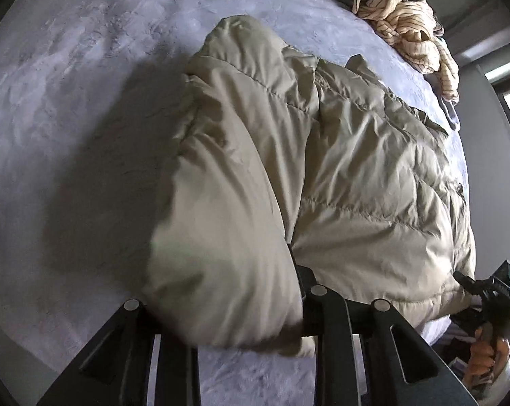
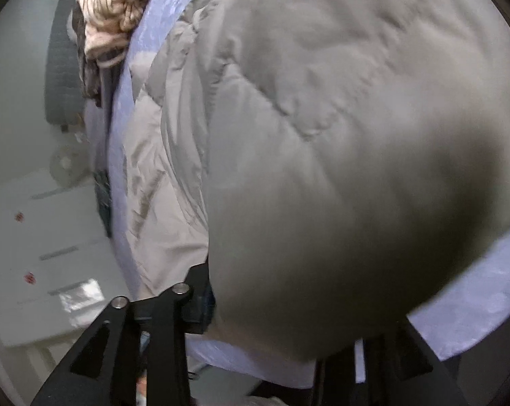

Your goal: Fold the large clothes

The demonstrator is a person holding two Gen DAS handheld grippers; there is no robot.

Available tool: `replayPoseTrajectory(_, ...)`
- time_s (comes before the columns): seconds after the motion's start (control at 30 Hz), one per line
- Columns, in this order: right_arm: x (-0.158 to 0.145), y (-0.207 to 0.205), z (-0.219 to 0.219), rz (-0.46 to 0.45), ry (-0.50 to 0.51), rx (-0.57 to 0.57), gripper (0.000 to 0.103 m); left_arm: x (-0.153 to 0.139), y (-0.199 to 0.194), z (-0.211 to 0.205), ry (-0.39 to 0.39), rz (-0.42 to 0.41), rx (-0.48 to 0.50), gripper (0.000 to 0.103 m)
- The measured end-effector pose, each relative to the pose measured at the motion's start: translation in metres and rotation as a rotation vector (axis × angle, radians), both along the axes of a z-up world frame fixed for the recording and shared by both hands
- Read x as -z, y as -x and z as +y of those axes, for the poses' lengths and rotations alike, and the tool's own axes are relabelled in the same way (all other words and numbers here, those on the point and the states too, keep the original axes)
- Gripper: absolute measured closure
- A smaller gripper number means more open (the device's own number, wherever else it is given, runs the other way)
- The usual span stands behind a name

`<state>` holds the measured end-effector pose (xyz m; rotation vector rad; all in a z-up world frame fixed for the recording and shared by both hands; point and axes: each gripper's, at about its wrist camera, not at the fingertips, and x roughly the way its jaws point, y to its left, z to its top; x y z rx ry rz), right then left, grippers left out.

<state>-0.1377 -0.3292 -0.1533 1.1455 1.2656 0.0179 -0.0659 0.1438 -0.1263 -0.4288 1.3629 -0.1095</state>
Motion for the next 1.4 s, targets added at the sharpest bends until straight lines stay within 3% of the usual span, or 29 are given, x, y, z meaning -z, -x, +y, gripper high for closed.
replayPoseTrajectory(0.13, -0.023, -0.003, 0.004, 0.002, 0.083, -0.121, 0.056, -0.018, 0.012, 0.007, -0.047, 0.000, 0.035, 0.075)
replayPoseTrajectory(0.27, -0.040, 0.003, 0.007, 0.001, 0.139, -0.202, 0.056, -0.031, 0.025, 0.018, -0.060, 0.009, -0.012, 0.075)
replayPoseTrajectory(0.37, -0.048, 0.009, 0.009, -0.013, 0.134, -0.242, 0.056, -0.042, 0.029, 0.029, -0.107, -0.007, -0.032, 0.075)
replayPoseTrajectory(0.47, -0.058, 0.011, 0.016, -0.047, 0.131, -0.283, 0.058, -0.059, 0.032, 0.036, -0.212, -0.050, -0.070, 0.075)
replayPoseTrajectory(0.57, -0.070, 0.003, 0.025, -0.091, 0.139, -0.323, 0.058, -0.068, 0.028, 0.049, -0.194, -0.083, -0.117, 0.075)
replayPoseTrajectory(0.7, -0.073, -0.016, 0.038, -0.103, 0.209, -0.335, 0.062, -0.048, 0.009, 0.035, -0.191, -0.041, -0.055, 0.075)
replayPoseTrajectory(0.83, -0.064, -0.027, 0.038, -0.052, 0.337, -0.312, 0.068, -0.009, -0.004, 0.016, -0.243, 0.018, 0.003, 0.075)
replayPoseTrajectory(0.93, -0.045, -0.029, 0.029, 0.016, 0.417, -0.274, 0.071, 0.014, -0.004, 0.019, -0.224, 0.058, 0.002, 0.075)
replayPoseTrajectory(1.03, -0.020, -0.024, 0.014, 0.069, 0.428, -0.242, 0.077, 0.029, -0.008, 0.021, -0.215, 0.082, 0.024, 0.075)
replayPoseTrajectory(1.17, -0.002, -0.021, 0.004, 0.106, 0.371, -0.187, 0.079, 0.029, -0.015, 0.018, -0.233, 0.095, 0.050, 0.075)
replayPoseTrajectory(1.4, -0.012, -0.032, 0.021, 0.137, 0.449, -0.232, 0.076, 0.016, -0.027, 0.023, -0.235, 0.092, 0.052, 0.075)
